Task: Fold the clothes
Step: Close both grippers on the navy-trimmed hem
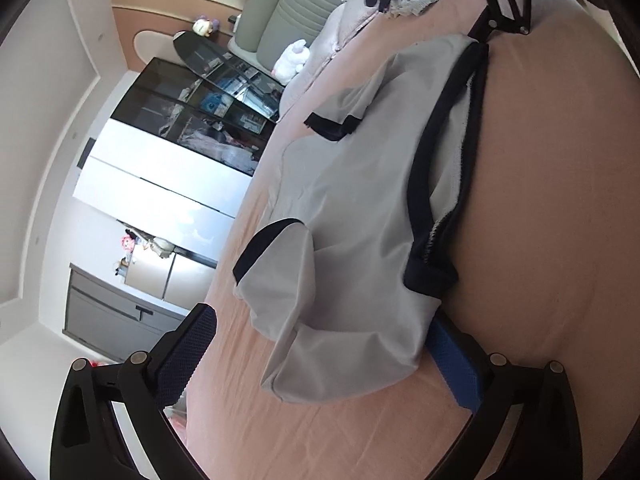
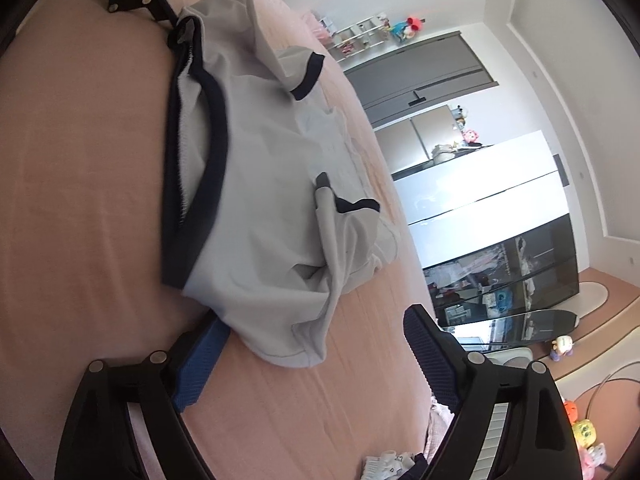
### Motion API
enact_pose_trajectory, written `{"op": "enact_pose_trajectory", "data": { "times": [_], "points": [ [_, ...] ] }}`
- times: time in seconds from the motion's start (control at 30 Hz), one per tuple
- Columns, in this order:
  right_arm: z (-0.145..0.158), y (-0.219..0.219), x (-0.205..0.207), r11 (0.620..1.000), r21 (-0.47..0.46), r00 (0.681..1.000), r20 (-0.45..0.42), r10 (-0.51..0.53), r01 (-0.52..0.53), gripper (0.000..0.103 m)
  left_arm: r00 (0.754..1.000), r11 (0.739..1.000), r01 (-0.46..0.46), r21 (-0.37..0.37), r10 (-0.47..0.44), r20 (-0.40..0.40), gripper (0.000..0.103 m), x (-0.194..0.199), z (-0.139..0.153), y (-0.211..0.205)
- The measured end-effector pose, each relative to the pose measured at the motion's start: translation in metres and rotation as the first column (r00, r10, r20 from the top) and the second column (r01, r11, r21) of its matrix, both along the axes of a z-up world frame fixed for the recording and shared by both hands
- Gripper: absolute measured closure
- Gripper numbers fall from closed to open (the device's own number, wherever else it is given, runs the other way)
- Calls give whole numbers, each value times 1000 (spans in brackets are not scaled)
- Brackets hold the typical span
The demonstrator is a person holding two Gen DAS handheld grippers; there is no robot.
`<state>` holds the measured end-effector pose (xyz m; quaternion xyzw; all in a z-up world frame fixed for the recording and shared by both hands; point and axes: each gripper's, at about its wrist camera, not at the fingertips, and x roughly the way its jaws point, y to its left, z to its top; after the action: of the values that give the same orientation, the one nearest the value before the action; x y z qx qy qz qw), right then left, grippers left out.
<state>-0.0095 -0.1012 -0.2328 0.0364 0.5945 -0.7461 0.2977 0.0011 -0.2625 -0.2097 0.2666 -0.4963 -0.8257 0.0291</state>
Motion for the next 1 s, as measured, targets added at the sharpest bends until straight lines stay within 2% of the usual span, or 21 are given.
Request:
{"op": "enact_pose_trajectory", "data": {
  "times": [0.1,0.17,0.3,0.53,0.63,0.7,0.8,0.9,1.0],
  "points": [
    [1,-6,-4,1000,-3,1000,0,1,-1,8,1000,999,-18,40,17,24,0,-5,5,-5],
    [4,-7,-4,1000,-7,1000,4,11,-11,8,1000,999,-15,41,14,16,0,-1,8,-7],
    [3,-1,1,999,2,997,-57,46,-46,7,1000,997,17,-72,-18,-24,0,11,0,-6],
    [1,5,3,994,42,993,-53,103,-101,7,995,976,97,-195,-100,-9,0,27,-5,-10],
    [0,3,-2,993,46,993,-44,109,-107,6,993,979,115,-169,-111,32,0,22,-5,-13],
    [0,1,-7,994,44,994,-37,107,-105,1,992,981,121,-153,-115,45,0,19,-2,-16],
    [5,2,-15,994,42,995,-25,98,-97,1,993,980,114,-161,-108,47,0,19,-2,-27],
    [3,2,-18,993,35,994,5,110,-110,1,993,987,104,-119,-97,67,0,12,-4,-34],
    [4,-3,-22,993,7,993,-8,116,-116,1,992,986,121,-119,-117,40,0,4,-5,-29]
  ]
}}
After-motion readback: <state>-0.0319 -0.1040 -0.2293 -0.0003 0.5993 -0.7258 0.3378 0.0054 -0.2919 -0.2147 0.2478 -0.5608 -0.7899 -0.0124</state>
